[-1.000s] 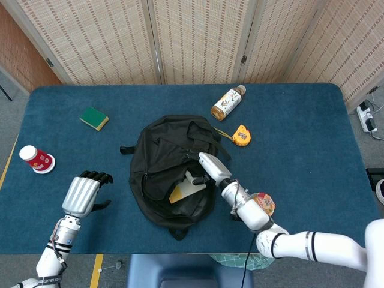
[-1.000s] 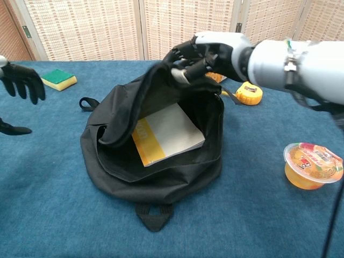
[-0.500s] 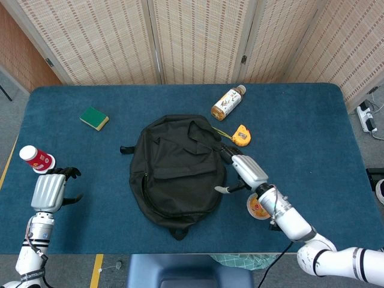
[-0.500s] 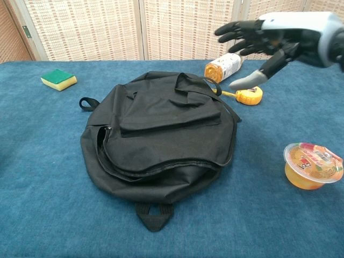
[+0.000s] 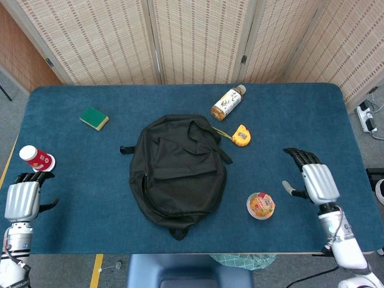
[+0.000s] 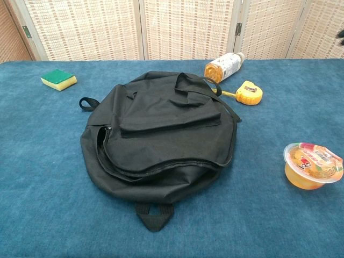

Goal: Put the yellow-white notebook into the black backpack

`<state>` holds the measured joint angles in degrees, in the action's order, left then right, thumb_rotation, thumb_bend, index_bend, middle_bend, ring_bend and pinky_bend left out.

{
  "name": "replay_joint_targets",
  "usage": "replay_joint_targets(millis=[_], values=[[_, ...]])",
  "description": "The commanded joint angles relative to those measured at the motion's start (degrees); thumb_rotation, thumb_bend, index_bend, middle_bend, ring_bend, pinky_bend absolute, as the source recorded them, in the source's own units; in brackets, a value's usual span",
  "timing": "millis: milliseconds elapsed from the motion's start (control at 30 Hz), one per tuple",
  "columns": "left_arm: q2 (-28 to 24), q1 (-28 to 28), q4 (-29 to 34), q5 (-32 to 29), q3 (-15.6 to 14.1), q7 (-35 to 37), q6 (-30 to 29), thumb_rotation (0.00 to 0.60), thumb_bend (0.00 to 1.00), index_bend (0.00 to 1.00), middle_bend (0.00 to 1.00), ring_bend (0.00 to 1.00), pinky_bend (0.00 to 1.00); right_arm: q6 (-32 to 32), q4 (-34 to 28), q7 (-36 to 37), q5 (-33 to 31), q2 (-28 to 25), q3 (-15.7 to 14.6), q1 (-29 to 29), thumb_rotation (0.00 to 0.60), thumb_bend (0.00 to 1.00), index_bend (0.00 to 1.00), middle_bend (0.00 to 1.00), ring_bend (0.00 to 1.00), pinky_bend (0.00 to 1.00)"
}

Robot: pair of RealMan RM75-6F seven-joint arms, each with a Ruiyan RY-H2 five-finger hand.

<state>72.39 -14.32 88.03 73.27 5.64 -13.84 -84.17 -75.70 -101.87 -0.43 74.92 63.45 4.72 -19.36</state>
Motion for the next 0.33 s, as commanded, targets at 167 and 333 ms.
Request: replay_joint_targets(millis=[167, 333], values=[[-2.1, 2.7, 1.5, 1.8, -1.0, 0.3, -2.7, 0.600, 0.14, 0.34, 0.37, 0.33, 0.26, -7.1, 4.8, 5.2, 4.7, -0.5, -3.4, 6.9, 0.600, 0.31, 0.00, 0.05, 0.06, 0.05], [-3.0, 4.6, 2.9, 2.3, -1.8, -0.9, -4.2, 0.600, 0.14, 0.33, 0.36, 0.32, 0.24, -9.7, 6.9, 7.0, 5.6, 0.0, -4.6, 10.3, 0.600, 0.31, 0.00, 0.05, 0.06, 0.05]])
